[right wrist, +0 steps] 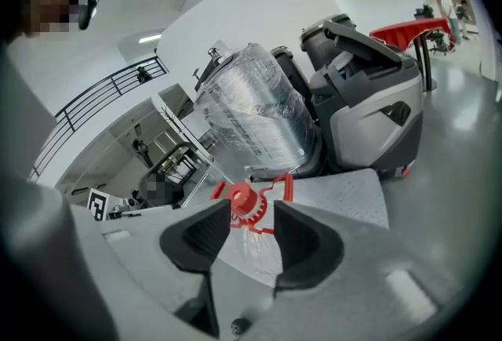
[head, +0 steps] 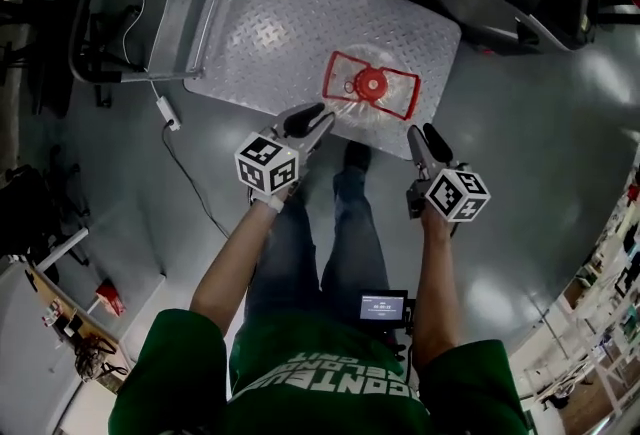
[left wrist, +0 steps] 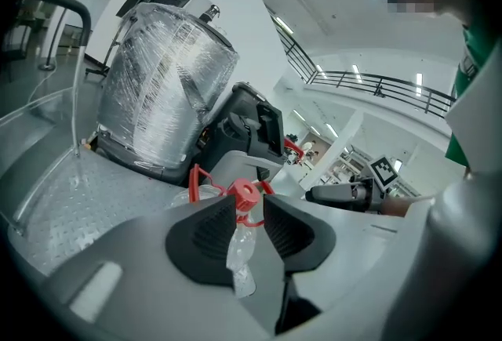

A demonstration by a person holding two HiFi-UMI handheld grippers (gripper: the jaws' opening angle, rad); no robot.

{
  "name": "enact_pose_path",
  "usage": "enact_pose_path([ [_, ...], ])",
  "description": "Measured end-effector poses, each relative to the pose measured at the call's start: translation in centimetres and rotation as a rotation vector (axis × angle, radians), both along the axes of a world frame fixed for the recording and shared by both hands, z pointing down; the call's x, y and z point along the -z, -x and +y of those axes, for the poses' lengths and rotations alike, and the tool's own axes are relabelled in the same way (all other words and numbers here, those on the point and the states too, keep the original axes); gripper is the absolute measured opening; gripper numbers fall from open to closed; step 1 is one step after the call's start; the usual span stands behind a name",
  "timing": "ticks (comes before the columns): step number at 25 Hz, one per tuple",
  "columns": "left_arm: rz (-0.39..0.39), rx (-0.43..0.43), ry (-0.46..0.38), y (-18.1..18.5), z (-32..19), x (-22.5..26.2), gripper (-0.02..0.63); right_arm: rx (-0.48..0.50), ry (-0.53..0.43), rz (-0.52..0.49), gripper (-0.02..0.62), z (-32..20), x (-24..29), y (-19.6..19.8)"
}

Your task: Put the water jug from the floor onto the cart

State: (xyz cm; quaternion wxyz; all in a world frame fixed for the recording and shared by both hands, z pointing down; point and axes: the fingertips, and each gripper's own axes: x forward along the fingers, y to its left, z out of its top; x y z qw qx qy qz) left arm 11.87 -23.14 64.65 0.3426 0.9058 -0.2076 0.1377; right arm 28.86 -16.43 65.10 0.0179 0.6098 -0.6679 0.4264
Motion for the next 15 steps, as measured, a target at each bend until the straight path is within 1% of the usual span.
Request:
enact_pose_path([
  [4, 0.029, -0.023, -0.015, 0.7, 1.2, 3.4, 0.078, 0.005, -0.027, 0.019, 0.16, 0.7, 3.5, 1.5],
  [9, 0.067, -0.058, -0.074, 1.5, 1.6, 8.6, 0.009, 0.083, -0.092, 0.123, 0.146, 0.5, 9.2, 3.0],
  [12, 0.094, -0.082, -0.098, 2.4, 2.4, 11.9, 0.009, 0.122, -0.116, 0.184, 0.107, 0.9, 11.9, 3.9],
  [15, 0.111, -0.087, -0.088, 4.2, 4.3, 14.4, 0.009, 0.13, -0.136, 0.217, 0.023, 2.0, 14.5, 5.6],
])
